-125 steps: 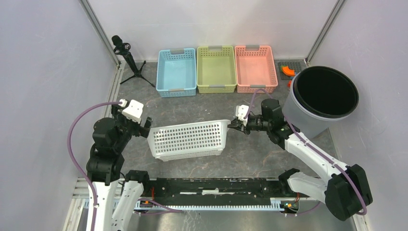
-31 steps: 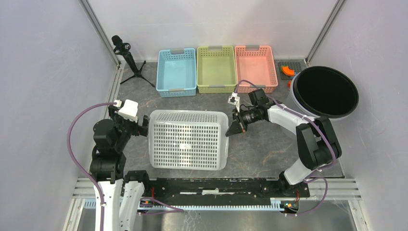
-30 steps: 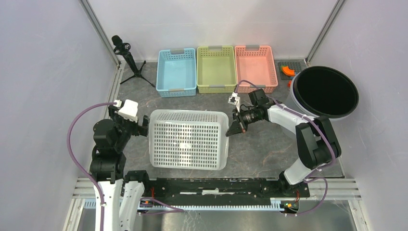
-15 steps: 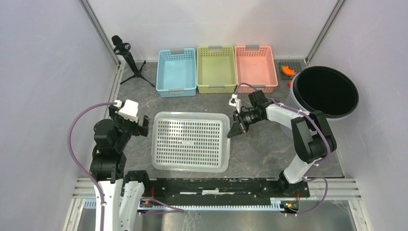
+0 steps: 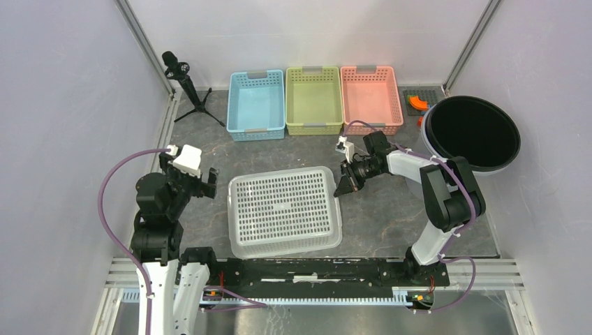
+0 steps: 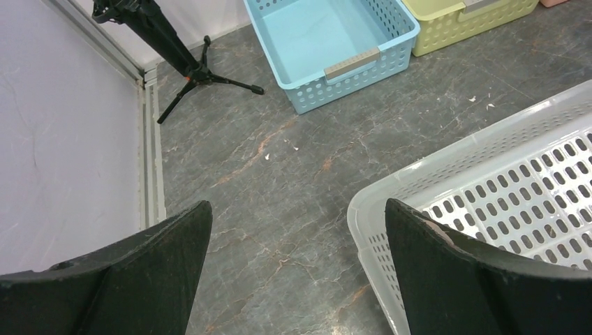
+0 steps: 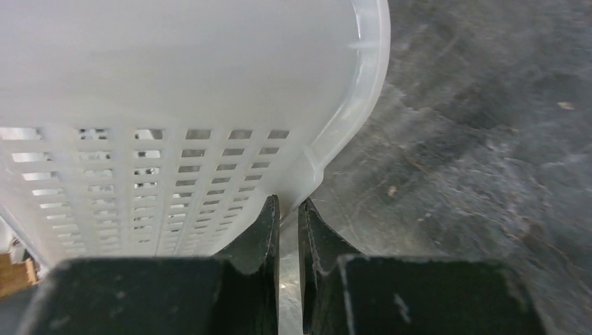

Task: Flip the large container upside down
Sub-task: Turn the container upside down at the center of the board.

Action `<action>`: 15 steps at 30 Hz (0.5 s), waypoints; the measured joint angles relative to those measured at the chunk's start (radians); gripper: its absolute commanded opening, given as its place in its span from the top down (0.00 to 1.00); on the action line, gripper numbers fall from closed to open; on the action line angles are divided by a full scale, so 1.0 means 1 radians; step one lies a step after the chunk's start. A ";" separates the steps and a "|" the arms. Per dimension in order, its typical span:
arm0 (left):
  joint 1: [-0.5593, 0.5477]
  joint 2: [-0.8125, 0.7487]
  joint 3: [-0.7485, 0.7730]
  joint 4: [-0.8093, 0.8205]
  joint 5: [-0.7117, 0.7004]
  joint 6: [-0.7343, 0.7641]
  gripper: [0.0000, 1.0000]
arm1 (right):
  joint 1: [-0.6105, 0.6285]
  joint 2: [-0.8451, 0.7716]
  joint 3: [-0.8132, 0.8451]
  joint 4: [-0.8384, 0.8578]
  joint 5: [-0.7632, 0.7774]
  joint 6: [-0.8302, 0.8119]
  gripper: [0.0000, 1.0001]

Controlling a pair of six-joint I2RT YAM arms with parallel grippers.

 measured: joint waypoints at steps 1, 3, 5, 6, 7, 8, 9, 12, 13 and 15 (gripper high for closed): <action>0.000 0.000 0.000 0.000 0.006 0.000 0.00 | -0.005 0.000 -0.002 0.009 0.013 0.002 0.85; 0.000 0.000 0.000 -0.001 0.026 0.000 0.00 | -0.012 0.000 -0.005 0.026 0.037 0.003 0.82; 0.000 0.000 0.000 -0.001 0.044 0.000 0.00 | -0.020 0.000 -0.013 0.047 0.066 0.003 0.79; 0.000 0.000 0.000 -0.001 0.050 0.000 0.00 | -0.024 0.000 -0.016 0.056 0.081 0.002 0.78; 0.001 0.000 0.000 -0.001 0.056 0.000 0.00 | -0.026 0.000 -0.019 0.064 0.093 0.001 0.77; 0.001 0.000 -0.001 -0.001 0.058 0.000 0.00 | -0.029 0.000 -0.021 0.072 0.106 0.000 0.76; 0.001 0.000 -0.002 -0.001 0.060 0.000 0.00 | -0.031 0.000 -0.024 0.080 0.114 -0.002 0.74; 0.001 0.000 -0.006 -0.002 0.072 0.000 0.00 | -0.032 -0.003 -0.031 0.101 0.132 -0.003 0.70; 0.001 0.000 -0.006 -0.003 0.076 0.000 0.00 | -0.032 -0.008 -0.034 0.109 0.136 -0.005 0.69; 0.001 0.000 -0.007 -0.007 0.079 0.000 0.00 | -0.032 -0.024 -0.040 0.117 0.143 -0.006 0.65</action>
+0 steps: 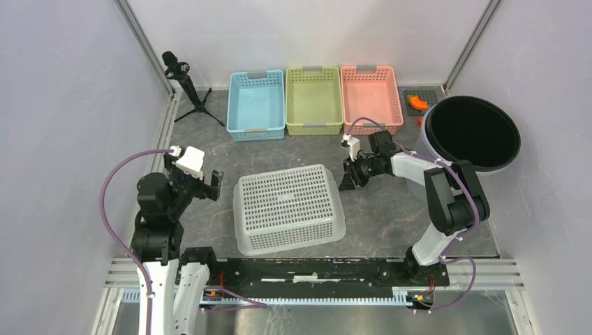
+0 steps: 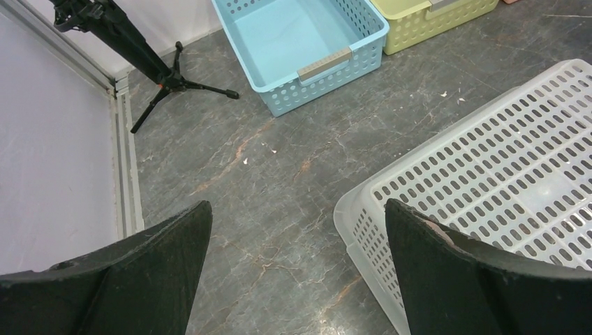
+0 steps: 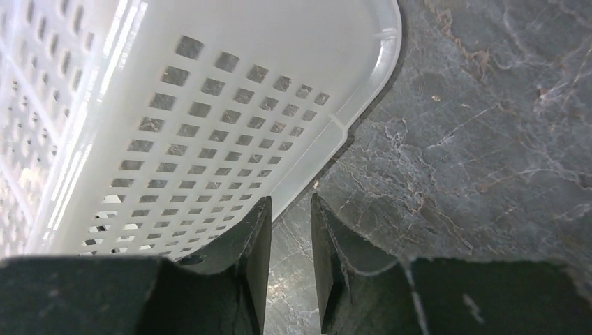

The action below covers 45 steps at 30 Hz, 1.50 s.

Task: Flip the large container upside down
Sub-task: Turn the container upside down at the center of the board, then move the container to the center of the board.

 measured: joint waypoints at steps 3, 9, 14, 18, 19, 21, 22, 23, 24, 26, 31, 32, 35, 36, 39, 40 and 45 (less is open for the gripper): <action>0.000 0.000 0.000 -0.002 0.004 0.000 0.00 | 0.000 -0.037 -0.002 0.005 0.012 -0.006 0.61; 0.000 0.000 0.000 -0.005 0.016 0.000 0.00 | 0.000 -0.177 -0.002 -0.034 0.024 -0.116 0.49; 0.000 0.000 0.000 -0.008 0.022 0.000 0.00 | 0.000 -0.388 -0.002 -0.141 0.029 -0.338 0.24; 0.000 0.004 0.000 -0.008 0.026 0.000 0.00 | 0.000 -0.587 -0.014 -0.241 0.018 -0.529 0.02; 0.000 0.007 0.000 -0.008 0.028 0.000 0.00 | 0.000 -0.628 -0.024 -0.255 0.013 -0.558 0.02; 0.000 0.013 0.000 -0.008 0.030 0.000 0.00 | 0.001 -0.725 -0.062 -0.288 -0.002 -0.622 0.02; 0.000 0.015 0.000 -0.008 0.030 0.000 0.00 | 0.002 -0.751 -0.079 -0.298 -0.008 -0.638 0.02; 0.000 0.016 0.000 -0.008 0.030 0.000 0.00 | 0.003 -0.780 -0.102 -0.309 -0.018 -0.650 0.02; 0.000 0.016 0.000 -0.008 0.031 0.000 0.00 | 0.006 -0.797 -0.123 -0.318 -0.023 -0.655 0.02; 0.000 0.016 0.000 -0.008 0.031 0.000 0.00 | 0.020 -0.806 -0.158 -0.325 -0.027 -0.651 0.02; 0.000 0.016 0.000 -0.008 0.030 0.000 0.00 | 0.103 -0.788 -0.225 -0.266 0.019 -0.565 0.02; 0.000 0.015 0.000 -0.008 0.030 0.000 0.00 | 0.125 -0.785 -0.232 -0.250 0.035 -0.549 0.02; 0.000 0.014 0.000 -0.008 0.029 0.000 0.00 | 0.237 -0.766 -0.249 -0.201 0.097 -0.508 0.02; 0.000 0.014 0.000 -0.008 0.029 0.000 0.00 | 0.280 -0.757 -0.254 -0.182 0.119 -0.492 0.02; 0.001 0.014 0.000 -0.008 0.029 0.000 0.00 | 0.348 -0.728 -0.261 -0.137 0.165 -0.458 0.02; 0.001 0.014 0.000 -0.008 0.029 0.000 0.00 | 0.369 -0.710 -0.261 -0.117 0.190 -0.445 0.02; 0.001 0.036 0.000 -0.008 0.029 0.000 0.00 | 0.428 -0.595 -0.254 -0.063 0.254 -0.412 0.11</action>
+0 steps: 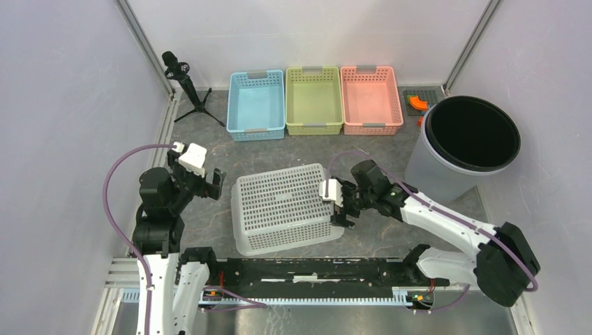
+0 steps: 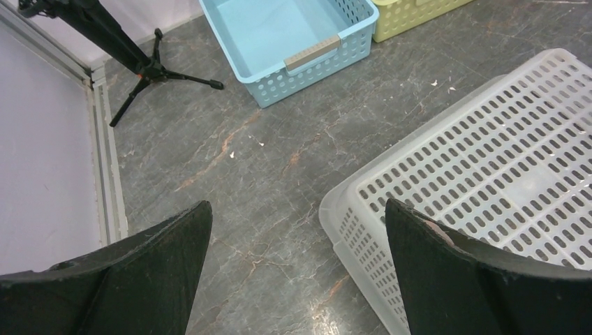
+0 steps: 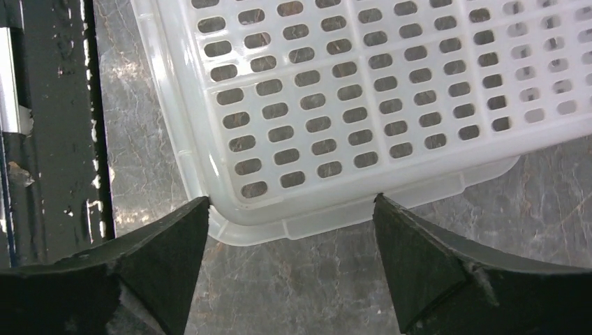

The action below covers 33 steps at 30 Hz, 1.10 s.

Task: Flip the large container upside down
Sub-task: Move the container to the center of the board.

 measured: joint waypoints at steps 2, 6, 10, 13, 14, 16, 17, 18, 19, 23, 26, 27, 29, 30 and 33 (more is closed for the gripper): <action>0.000 0.024 0.005 -0.001 -0.002 0.000 0.00 | 0.018 0.059 0.031 0.006 0.011 0.006 0.16; 0.000 0.103 0.043 -0.009 -0.016 0.002 0.00 | 0.043 0.163 0.111 0.017 0.024 0.004 0.21; 0.000 0.201 0.090 -0.008 -0.072 0.003 0.00 | 0.059 0.254 0.194 0.032 0.029 0.002 0.22; 0.000 0.269 0.111 -0.006 -0.137 0.003 0.00 | 0.068 0.303 0.238 0.049 0.035 0.002 0.22; 0.000 0.296 0.116 -0.003 -0.159 0.003 0.00 | 0.072 0.319 0.251 0.053 0.039 0.002 0.23; 0.000 0.347 0.125 0.005 -0.201 0.003 0.00 | 0.080 0.348 0.275 0.058 0.048 0.002 0.24; 0.000 0.371 0.127 0.010 -0.221 0.003 0.00 | 0.084 0.364 0.290 0.060 0.052 0.002 0.25; 0.000 0.396 0.127 0.014 -0.246 0.003 0.00 | 0.089 0.380 0.304 0.061 0.055 0.002 0.25; 0.000 0.414 0.127 0.019 -0.265 0.003 0.00 | 0.093 0.397 0.321 0.061 0.058 0.002 0.25; 0.000 0.488 0.127 0.035 -0.346 0.003 0.00 | 0.111 0.464 0.389 0.067 0.070 0.003 0.28; 0.000 0.515 0.127 0.049 -0.388 0.003 0.00 | 0.127 0.504 0.429 0.071 0.078 0.010 0.34; 0.000 0.515 0.125 0.053 -0.401 0.003 0.00 | 0.133 0.515 0.441 0.073 0.081 0.013 0.35; 0.000 0.510 0.119 0.056 -0.420 0.003 0.00 | 0.146 0.545 0.472 0.076 0.088 0.024 0.37; 0.000 0.505 0.114 0.058 -0.426 0.003 0.00 | 0.153 0.560 0.489 0.077 0.092 0.028 0.38; 0.000 0.480 0.100 0.056 -0.435 0.003 0.00 | 0.177 0.602 0.535 0.078 0.100 0.040 0.40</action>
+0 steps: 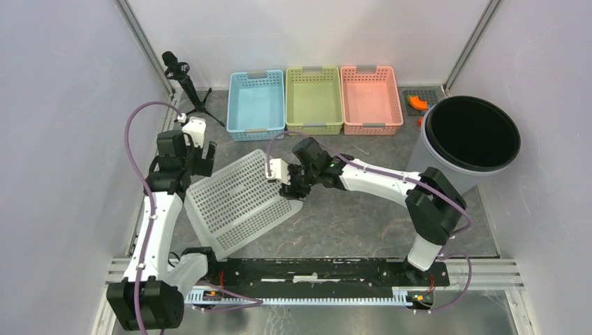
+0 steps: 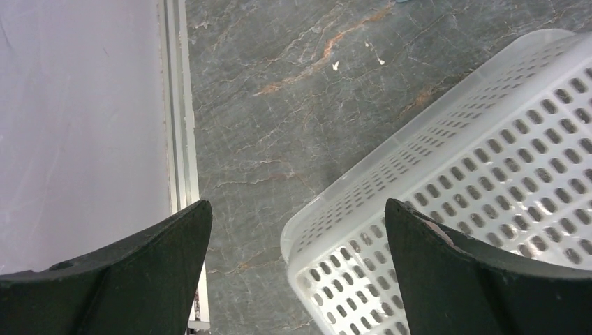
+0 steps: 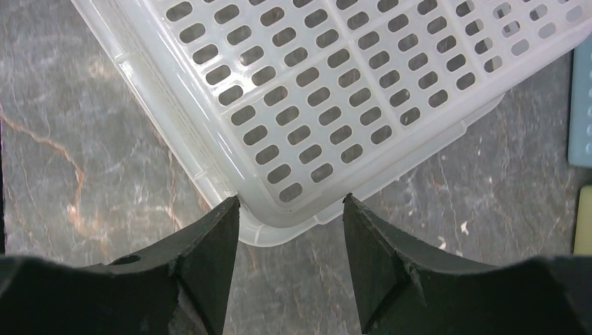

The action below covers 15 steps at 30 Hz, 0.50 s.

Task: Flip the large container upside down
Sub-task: Move the container to the center of the board.

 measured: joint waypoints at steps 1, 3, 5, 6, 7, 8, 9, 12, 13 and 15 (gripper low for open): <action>0.000 -0.011 -0.005 -0.001 -0.003 0.000 0.00 | 0.010 0.016 0.020 -0.002 0.005 0.004 0.40; 0.000 -0.031 -0.012 -0.002 -0.011 0.000 0.00 | 0.027 0.043 0.054 -0.001 0.013 0.011 0.41; 0.000 -0.054 -0.018 -0.005 -0.016 0.000 0.00 | 0.042 0.066 0.089 -0.002 0.022 0.018 0.41; 0.000 -0.063 -0.020 -0.006 -0.018 0.000 0.00 | 0.048 0.079 0.108 -0.002 0.027 0.024 0.41; 0.000 -0.073 -0.021 -0.010 -0.018 0.000 0.00 | 0.053 0.090 0.127 -0.002 0.032 0.029 0.41; 0.000 -0.083 -0.021 -0.011 -0.018 0.001 0.00 | 0.058 0.103 0.150 -0.001 0.036 0.034 0.41; 0.000 -0.095 -0.022 -0.014 -0.017 0.001 0.00 | 0.061 0.117 0.174 -0.002 0.040 0.040 0.41; 0.000 -0.130 -0.023 -0.032 0.001 0.012 0.00 | 0.071 0.161 0.249 -0.004 0.048 0.058 0.40; 0.000 -0.149 -0.023 -0.043 0.022 0.021 0.00 | 0.073 0.180 0.280 -0.005 0.047 0.064 0.39; 0.000 -0.178 -0.023 -0.061 0.061 0.036 0.00 | 0.077 0.213 0.337 -0.005 0.040 0.077 0.38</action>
